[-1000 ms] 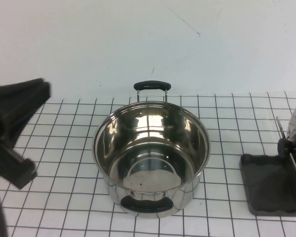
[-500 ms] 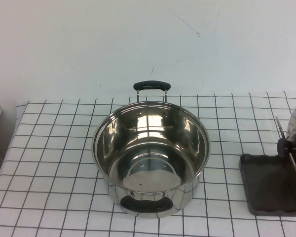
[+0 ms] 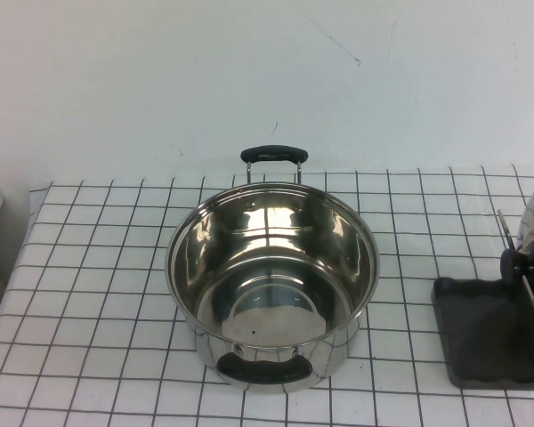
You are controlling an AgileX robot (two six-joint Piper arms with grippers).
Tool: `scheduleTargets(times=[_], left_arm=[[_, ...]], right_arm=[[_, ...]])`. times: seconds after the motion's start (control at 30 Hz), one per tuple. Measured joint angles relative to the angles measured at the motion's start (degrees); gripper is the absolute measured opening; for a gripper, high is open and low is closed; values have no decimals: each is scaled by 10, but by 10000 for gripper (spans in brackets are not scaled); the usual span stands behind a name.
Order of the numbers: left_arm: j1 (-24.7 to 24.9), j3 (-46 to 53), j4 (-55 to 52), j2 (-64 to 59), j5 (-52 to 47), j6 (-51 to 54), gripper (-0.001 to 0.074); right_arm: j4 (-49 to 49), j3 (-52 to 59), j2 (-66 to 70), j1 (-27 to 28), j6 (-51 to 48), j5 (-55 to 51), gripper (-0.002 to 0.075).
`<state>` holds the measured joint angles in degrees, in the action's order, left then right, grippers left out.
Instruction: Put pot lid on rack
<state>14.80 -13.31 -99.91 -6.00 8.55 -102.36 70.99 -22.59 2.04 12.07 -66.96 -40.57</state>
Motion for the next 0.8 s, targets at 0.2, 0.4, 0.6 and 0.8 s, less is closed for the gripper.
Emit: scheduleTargets(times=[0.2, 0.4, 0.6, 0.8], left_arm=[[0, 2, 0, 0, 8, 2, -1], [0, 4, 0, 0, 30, 2, -1], [0, 4, 0, 0, 67, 5, -1], [0, 5, -1, 0, 112, 9, -1]], right_arm=[[1, 15, 0, 0, 0, 1, -1], [1, 30, 0, 0, 0, 0, -1], [1, 35, 0, 0, 0, -2, -1], [-54, 53, 0, 0, -10, 95, -1]])
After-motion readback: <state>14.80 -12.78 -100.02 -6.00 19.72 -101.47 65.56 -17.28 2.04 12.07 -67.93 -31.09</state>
